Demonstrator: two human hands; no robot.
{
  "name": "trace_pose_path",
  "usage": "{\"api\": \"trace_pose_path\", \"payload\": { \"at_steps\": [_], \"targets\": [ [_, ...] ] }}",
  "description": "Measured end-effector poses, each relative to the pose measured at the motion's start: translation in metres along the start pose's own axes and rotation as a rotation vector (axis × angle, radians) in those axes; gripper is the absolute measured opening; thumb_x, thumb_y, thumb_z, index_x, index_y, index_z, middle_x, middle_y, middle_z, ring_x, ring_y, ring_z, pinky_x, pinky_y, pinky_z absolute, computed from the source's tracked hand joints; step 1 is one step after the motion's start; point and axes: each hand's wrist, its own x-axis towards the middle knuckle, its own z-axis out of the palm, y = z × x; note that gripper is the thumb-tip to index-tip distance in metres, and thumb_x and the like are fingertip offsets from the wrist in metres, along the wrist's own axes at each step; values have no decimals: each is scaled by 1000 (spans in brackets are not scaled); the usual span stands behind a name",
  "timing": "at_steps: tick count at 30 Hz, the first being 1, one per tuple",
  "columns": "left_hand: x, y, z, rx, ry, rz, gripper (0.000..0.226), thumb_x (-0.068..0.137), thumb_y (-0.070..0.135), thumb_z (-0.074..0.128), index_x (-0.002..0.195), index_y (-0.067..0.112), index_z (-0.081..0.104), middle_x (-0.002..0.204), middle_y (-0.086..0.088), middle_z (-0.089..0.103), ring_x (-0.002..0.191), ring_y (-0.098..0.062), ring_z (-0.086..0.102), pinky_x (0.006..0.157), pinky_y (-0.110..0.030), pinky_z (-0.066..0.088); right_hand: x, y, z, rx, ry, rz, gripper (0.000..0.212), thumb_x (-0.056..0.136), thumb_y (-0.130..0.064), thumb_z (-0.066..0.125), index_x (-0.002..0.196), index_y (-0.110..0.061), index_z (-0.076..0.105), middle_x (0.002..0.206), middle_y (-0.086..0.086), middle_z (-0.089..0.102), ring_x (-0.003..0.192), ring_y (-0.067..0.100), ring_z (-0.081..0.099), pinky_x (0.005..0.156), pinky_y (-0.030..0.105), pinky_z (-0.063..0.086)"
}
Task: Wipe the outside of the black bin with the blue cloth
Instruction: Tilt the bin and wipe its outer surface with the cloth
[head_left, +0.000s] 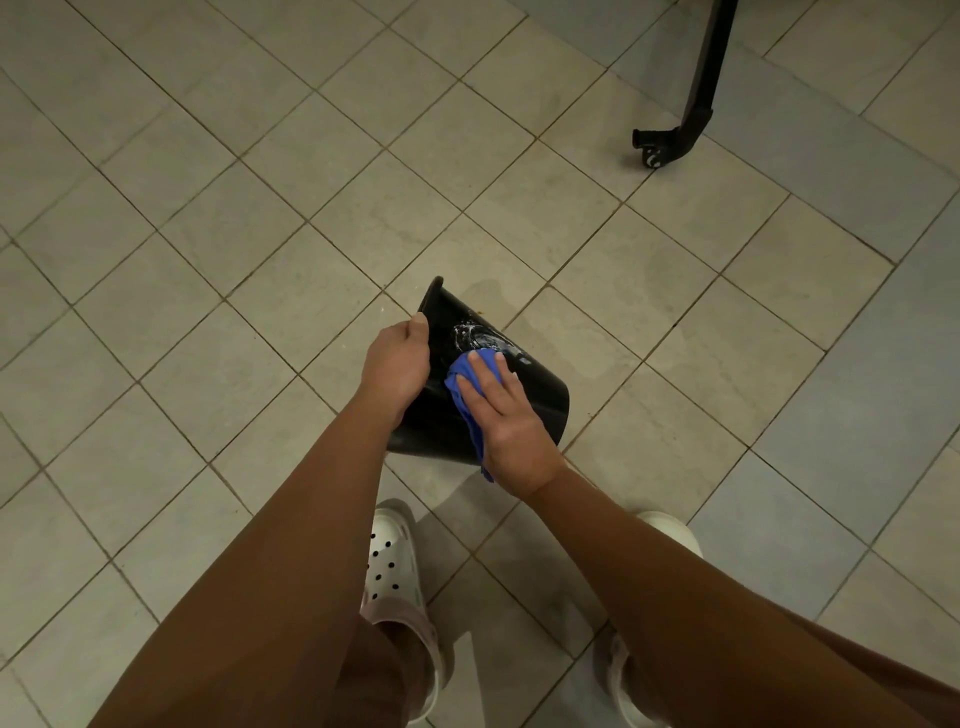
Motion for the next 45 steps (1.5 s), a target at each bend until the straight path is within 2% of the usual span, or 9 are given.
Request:
{"api": "trace_pose_path", "payload": {
  "at_steps": [6, 10, 16, 20, 24, 31, 36, 40, 45],
  "targets": [
    [-3, -1, -1, -1, 6, 14, 52, 105, 40, 31, 103, 1, 65, 100, -23, 68, 97, -39, 65, 92, -55, 52, 10, 3, -5, 34, -29, 203, 73, 88, -2, 57, 148, -10, 17, 157, 9, 4, 143, 29, -7, 118, 46, 7],
    [-2, 0, -3, 16, -11, 2, 52, 105, 42, 29, 106, 4, 66, 101, -20, 68, 98, -35, 65, 95, -54, 50, -7, 5, -2, 10, 39, 209, 80, 72, 7, 71, 142, -3, 32, 151, 18, 23, 139, 37, 11, 111, 54, 21],
    [-3, 2, -2, 21, -10, 20, 54, 106, 42, 29, 103, 4, 66, 99, -18, 70, 96, -34, 66, 93, -52, 51, 2, -3, 0, -25, 14, 65, 79, 72, 7, 68, 141, -4, 32, 152, 16, 23, 140, 42, 14, 110, 56, 22],
    [-3, 3, -1, 29, -11, 30, 52, 106, 41, 30, 103, 4, 66, 99, -17, 69, 96, -33, 65, 93, -51, 52, 20, -6, -9, 1, -51, 78, 74, 84, 1, 58, 147, -9, 21, 157, 10, 7, 143, 33, -4, 117, 45, 5],
    [-5, 4, 1, 54, 2, 36, 50, 106, 40, 29, 99, 6, 64, 95, -16, 68, 92, -31, 65, 87, -46, 52, 21, -5, -10, 70, -48, 256, 69, 92, -8, 50, 149, -14, 11, 157, 4, -4, 143, 27, -12, 118, 41, 2],
    [-3, 3, -1, 93, 18, 57, 53, 107, 38, 29, 98, 1, 65, 92, -17, 67, 91, -33, 64, 85, -44, 50, 2, -8, -1, 22, 50, 74, 75, 69, 8, 72, 137, -4, 42, 147, 18, 33, 137, 43, 22, 107, 57, 28],
    [-4, 3, 0, 74, 0, 60, 52, 107, 38, 29, 99, 0, 64, 96, -19, 68, 91, -33, 65, 86, -48, 51, 22, -11, -11, -22, -52, 51, 73, 82, 2, 60, 145, -11, 27, 156, 10, 13, 143, 34, -2, 115, 51, 14],
    [-6, 5, 0, 61, -5, 40, 51, 107, 39, 28, 102, 2, 64, 98, -19, 68, 95, -34, 65, 91, -52, 52, 37, -17, -20, 4, -128, 261, 74, 91, -5, 52, 149, -18, 7, 157, 2, -8, 143, 27, -12, 118, 44, 4],
    [-5, 6, -1, 39, -21, 22, 51, 105, 40, 28, 102, 4, 65, 98, -18, 69, 95, -33, 66, 93, -53, 52, 23, -19, -12, 44, -42, 216, 75, 85, -1, 58, 148, -12, 19, 157, 9, 4, 143, 32, -7, 116, 50, 11]
  ]
}}
